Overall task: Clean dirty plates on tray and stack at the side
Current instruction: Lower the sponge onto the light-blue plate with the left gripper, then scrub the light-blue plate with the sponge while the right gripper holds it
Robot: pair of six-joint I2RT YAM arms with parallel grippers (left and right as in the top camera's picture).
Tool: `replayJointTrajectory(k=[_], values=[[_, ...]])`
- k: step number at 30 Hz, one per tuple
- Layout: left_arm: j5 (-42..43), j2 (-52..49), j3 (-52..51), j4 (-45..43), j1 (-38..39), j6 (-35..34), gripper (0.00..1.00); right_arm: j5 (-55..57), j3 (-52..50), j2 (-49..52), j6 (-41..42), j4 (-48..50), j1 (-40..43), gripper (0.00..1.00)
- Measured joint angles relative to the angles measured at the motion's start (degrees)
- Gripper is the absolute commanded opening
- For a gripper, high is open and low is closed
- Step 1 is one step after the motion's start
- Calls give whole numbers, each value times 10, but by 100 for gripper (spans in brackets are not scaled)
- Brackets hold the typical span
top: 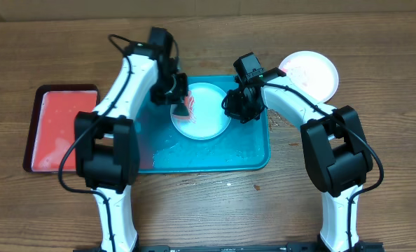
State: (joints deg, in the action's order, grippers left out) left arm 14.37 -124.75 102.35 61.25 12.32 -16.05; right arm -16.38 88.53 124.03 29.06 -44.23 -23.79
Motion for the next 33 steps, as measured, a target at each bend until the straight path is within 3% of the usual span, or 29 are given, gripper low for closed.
replayJointTrajectory(k=[10, 20, 23, 29, 33], values=[[0, -34, 0, -23, 53, 0, 4, 3, 0, 0, -76, 4, 0, 4], [10, -62, 1, -23, 55, -3, 4, 4, 0, 0, -158, -6, -2, 4], [-32, -62, 6, -7, 58, -14, 4, 2, 0, 0, -158, -4, -3, 4], [-203, -68, 28, 78, 49, -90, 4, 2, 0, 0, -158, -3, -6, 4], [-217, -73, 38, 78, 41, -109, 4, -3, 0, 0, -158, 0, -13, 4]])
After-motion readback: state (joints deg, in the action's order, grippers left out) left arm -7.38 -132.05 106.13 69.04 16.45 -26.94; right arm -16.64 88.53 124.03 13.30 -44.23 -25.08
